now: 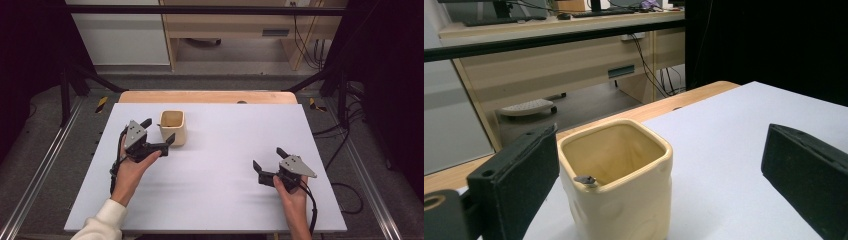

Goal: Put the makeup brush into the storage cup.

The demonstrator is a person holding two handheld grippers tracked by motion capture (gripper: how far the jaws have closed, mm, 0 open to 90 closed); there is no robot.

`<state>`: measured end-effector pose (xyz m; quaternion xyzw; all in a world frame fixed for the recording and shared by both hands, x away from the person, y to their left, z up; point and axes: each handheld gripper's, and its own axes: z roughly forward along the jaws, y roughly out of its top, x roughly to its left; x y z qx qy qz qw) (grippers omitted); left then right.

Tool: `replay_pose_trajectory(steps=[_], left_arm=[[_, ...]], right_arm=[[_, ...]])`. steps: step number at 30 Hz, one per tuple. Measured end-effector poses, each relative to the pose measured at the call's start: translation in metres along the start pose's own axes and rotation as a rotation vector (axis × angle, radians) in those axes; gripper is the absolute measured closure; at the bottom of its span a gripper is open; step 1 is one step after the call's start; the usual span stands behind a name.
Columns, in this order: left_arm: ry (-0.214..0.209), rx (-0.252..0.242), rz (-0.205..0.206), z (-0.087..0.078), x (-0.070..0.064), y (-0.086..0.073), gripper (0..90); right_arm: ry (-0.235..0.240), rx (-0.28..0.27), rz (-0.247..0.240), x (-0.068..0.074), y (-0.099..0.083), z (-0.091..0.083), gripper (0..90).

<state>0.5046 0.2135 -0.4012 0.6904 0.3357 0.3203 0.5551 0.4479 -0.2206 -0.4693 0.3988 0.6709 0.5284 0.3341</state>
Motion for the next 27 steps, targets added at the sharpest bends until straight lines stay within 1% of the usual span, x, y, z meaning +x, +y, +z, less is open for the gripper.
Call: replay_pose_trajectory(steps=[2, 5, 7, 11, 22, 27], left_arm=[[-0.004, 0.000, 0.003, -0.001, -0.001, 0.000, 1.9], [-0.016, 0.003, 0.003, -0.002, -0.002, 0.000, 1.9], [-0.020, 0.003, 0.013, -0.003, -0.003, 0.000, 1.9], [-0.028, -0.003, 0.009, -0.006, -0.005, 0.000, 1.9], [-0.039, -0.006, 0.015, -0.012, -0.009, -0.003, 1.9], [-0.034, -0.007, 0.020, -0.014, -0.010, -0.004, 1.9]], right_arm=[[0.000, 0.000, -0.005, 0.000, 0.000, 0.000, 4.6], [0.001, 0.003, 0.000, 0.001, 0.000, 0.000, 4.6], [0.001, 0.004, -0.003, 0.001, 0.000, 0.000, 4.6], [0.001, 0.004, -0.002, 0.001, 0.000, 0.000, 4.6], [0.002, 0.005, -0.002, 0.001, 0.000, 0.000, 4.6], [0.004, 0.006, -0.001, 0.001, 0.000, 0.000, 4.6]])
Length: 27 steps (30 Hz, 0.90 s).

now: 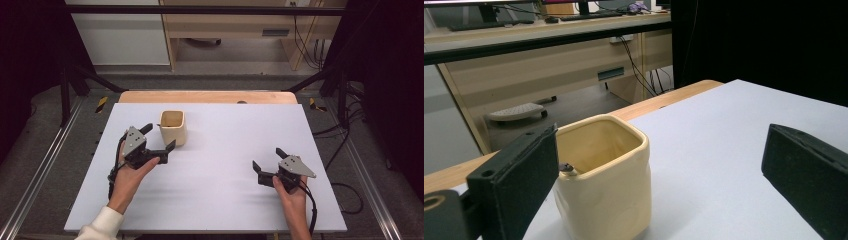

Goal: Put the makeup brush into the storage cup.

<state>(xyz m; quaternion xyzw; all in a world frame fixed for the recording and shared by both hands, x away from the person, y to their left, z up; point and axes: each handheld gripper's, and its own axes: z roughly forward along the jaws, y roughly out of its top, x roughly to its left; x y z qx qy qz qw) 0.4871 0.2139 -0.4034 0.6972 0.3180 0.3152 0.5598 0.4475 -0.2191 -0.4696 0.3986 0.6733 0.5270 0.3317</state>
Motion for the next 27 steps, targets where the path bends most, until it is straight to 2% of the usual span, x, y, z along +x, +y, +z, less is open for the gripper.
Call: replay_pose_trajectory(steps=[3, 14, 16, 22, 27], left_arm=[[0.003, -0.006, -0.012, -0.002, -0.002, -0.003, 1.9], [0.008, -0.021, -0.012, -0.011, -0.010, -0.008, 1.9], [0.019, -0.025, -0.026, -0.013, -0.011, -0.008, 2.0], [0.014, -0.024, -0.006, -0.019, -0.014, -0.011, 1.9], [0.008, -0.022, -0.018, -0.025, -0.017, -0.017, 1.9]], right_arm=[[0.001, 0.002, 0.001, 0.000, 0.000, 0.000, 4.6], [0.005, 0.003, -0.008, 0.000, 0.000, 0.000, 4.5], [0.006, 0.004, -0.009, 0.001, -0.001, 0.001, 4.5], [0.007, 0.005, -0.009, 0.001, -0.001, 0.001, 4.5], [0.007, 0.007, -0.008, 0.001, -0.001, 0.001, 4.4]])
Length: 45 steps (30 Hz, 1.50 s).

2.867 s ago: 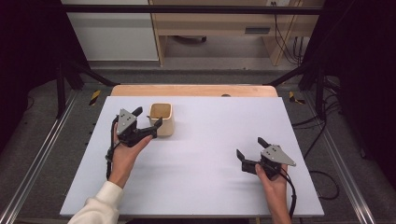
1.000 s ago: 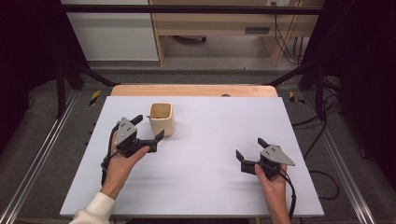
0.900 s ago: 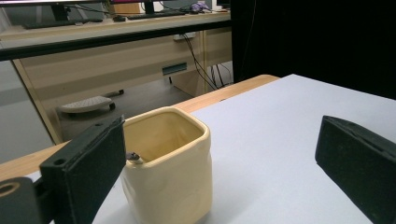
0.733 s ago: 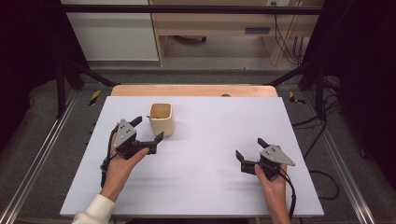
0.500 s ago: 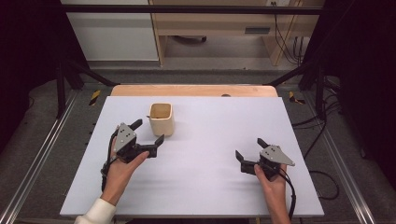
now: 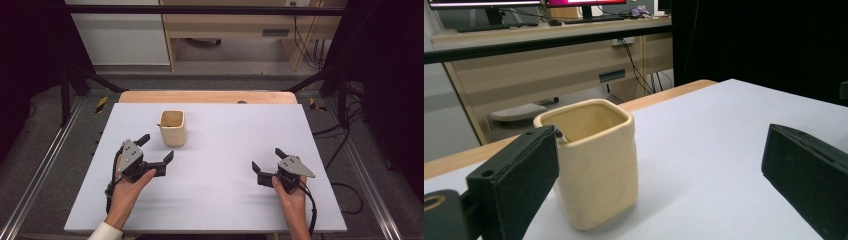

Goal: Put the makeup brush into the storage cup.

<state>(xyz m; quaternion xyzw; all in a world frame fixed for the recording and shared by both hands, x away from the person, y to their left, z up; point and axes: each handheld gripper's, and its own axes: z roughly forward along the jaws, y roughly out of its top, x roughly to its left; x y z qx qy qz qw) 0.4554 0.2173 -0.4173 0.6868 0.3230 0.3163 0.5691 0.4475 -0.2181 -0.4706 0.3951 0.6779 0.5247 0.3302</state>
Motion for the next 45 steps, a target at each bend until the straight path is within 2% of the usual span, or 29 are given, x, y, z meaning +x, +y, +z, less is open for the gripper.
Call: replay_pose_trajectory(steps=[15, 26, 37, 40, 45], left_arm=[[-0.019, 0.039, 0.005, -0.014, 0.002, -0.015, 1.7], [-0.018, 0.049, 0.000, -0.024, 0.007, -0.024, 1.8], [0.005, 0.051, -0.003, -0.035, 0.017, -0.031, 1.8], [0.013, 0.051, -0.004, -0.039, 0.020, -0.032, 1.8], [0.031, 0.028, -0.011, -0.050, 0.028, -0.031, 1.8]], right_arm=[[-0.001, 0.002, -0.001, 0.000, 0.000, 0.000, 4.4], [-0.003, 0.003, -0.003, 0.000, 0.000, 0.000, 4.3], [-0.002, -0.004, -0.002, 0.000, 0.001, -0.002, 4.3], [0.003, -0.020, 0.016, 0.001, 0.006, -0.003, 4.0], [0.000, -0.023, 0.004, 0.002, 0.014, -0.002, 3.8]])
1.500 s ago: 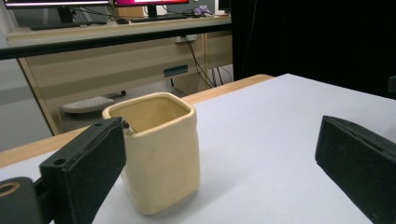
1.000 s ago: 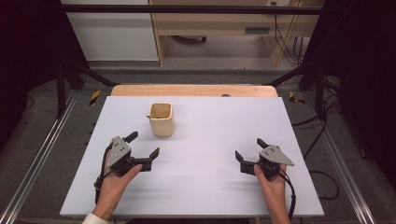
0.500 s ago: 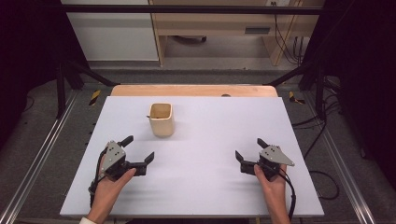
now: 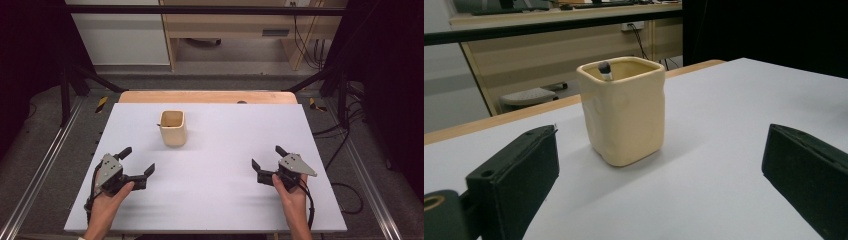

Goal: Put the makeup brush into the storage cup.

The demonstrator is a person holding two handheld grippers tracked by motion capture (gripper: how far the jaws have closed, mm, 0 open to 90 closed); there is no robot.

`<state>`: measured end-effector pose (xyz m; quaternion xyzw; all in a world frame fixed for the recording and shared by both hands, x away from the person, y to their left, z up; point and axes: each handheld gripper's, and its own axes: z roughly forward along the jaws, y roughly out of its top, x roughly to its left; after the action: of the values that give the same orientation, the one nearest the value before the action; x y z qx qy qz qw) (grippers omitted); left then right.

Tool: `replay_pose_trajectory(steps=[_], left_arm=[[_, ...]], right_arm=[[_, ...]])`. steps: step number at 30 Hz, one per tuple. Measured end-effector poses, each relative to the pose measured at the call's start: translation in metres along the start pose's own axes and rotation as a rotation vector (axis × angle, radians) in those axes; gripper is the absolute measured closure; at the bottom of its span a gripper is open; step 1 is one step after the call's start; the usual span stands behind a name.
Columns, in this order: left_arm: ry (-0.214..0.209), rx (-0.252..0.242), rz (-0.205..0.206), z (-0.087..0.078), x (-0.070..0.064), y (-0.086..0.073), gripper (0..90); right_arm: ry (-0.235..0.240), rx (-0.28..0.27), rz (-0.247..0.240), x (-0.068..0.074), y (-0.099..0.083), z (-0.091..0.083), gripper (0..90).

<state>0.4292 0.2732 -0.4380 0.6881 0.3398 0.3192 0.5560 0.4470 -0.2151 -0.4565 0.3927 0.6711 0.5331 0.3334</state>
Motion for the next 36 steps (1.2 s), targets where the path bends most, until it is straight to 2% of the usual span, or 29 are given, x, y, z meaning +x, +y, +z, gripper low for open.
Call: replay_pose_trajectory(steps=[5, 8, 21, 26, 36], left_arm=[[0.004, -0.014, 0.000, -0.008, 0.006, 0.000, 1.9], [0.009, -0.023, 0.003, -0.013, 0.011, 0.000, 2.0], [0.027, -0.032, -0.003, -0.031, 0.024, -0.011, 1.9], [0.037, -0.032, 0.003, -0.034, 0.027, -0.016, 1.9], [0.046, -0.045, -0.014, -0.036, 0.032, -0.026, 1.9]], right_arm=[[-0.008, 0.020, 0.003, -0.001, 0.003, -0.003, 3.8], [-0.021, 0.025, -0.011, -0.002, 0.003, -0.007, 4.0], [-0.057, 0.024, -0.043, -0.016, -0.009, -0.033, 3.7], [-0.071, 0.022, -0.054, -0.020, -0.015, -0.041, 3.6], [-0.090, 0.007, -0.043, -0.026, -0.021, -0.048, 3.6]])
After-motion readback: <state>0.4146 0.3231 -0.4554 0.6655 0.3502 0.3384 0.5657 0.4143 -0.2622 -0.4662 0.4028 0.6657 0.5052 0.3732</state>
